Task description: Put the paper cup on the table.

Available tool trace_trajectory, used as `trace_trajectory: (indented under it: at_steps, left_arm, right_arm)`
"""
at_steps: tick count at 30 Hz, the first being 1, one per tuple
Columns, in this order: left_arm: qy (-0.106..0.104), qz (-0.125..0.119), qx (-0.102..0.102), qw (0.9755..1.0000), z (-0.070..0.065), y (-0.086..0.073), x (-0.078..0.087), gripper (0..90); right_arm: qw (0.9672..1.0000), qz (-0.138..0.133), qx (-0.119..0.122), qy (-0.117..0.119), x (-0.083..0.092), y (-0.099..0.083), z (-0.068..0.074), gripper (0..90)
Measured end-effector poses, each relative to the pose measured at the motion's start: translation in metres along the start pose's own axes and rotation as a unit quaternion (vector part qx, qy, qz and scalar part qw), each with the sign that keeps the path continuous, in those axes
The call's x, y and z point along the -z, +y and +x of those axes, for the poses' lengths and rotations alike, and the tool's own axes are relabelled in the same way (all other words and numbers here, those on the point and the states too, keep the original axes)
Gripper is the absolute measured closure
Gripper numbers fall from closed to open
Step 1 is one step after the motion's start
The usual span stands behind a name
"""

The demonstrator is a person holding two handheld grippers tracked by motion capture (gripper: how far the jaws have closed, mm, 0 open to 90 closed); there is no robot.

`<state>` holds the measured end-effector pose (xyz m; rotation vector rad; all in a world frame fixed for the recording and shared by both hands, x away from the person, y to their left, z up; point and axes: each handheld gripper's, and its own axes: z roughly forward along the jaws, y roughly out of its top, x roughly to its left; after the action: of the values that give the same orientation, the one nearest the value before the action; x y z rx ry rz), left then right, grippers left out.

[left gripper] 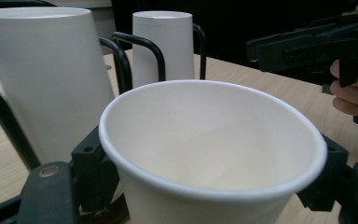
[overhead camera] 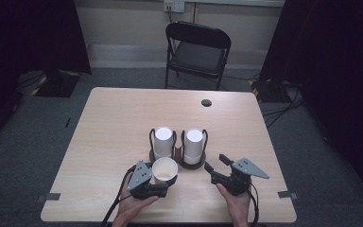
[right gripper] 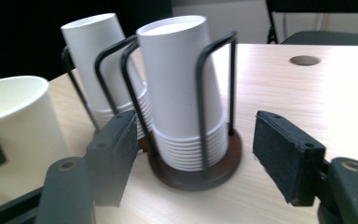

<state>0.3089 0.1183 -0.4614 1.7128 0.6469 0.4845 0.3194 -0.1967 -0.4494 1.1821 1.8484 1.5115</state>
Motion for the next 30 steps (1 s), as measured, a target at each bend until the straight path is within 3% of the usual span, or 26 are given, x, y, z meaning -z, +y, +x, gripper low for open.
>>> trace_trajectory:
  at_steps: [3,5,9,16,22,25,30]
  left_arm:
    - [0.008,-0.002,0.004,1.0,0.004,-0.001,0.003,23.0]
    - [0.022,-0.003,0.001,0.9998,0.006,-0.002,0.005,23.0]
    - [0.028,-0.005,0.008,0.9996,0.01,-0.005,0.01,22.9]
    - [0.047,-0.01,0.02,0.9987,0.02,-0.007,0.02,23.0]
    - [0.068,-0.017,0.024,0.9973,0.031,-0.004,0.028,23.0]
    - [0.076,-0.02,0.03,0.9964,0.036,-0.004,0.031,23.0]
    - [0.096,-0.02,0.047,0.994,0.045,-0.006,0.034,23.0]
  right_arm:
    - [0.9997,0.003,0.008,-0.023,0.003,-0.003,-0.003,27.7]
    - [0.9998,-0.004,0.008,-0.019,0.005,-0.005,-0.006,24.7]
    - [1.0,-0.004,0.002,0.002,0.008,-0.01,-0.011,20.0]
    - [0.9997,-0.007,0.001,-0.025,0.009,-0.02,-0.017,16.9]
    - [0.9976,-0.015,0.005,-0.068,0.011,-0.027,-0.025,15.0]
    - [0.9977,-0.013,0.006,-0.066,0.011,-0.031,-0.029,16.4]
    - [0.9959,-0.016,0.02,-0.087,0.009,-0.04,-0.032,15.8]
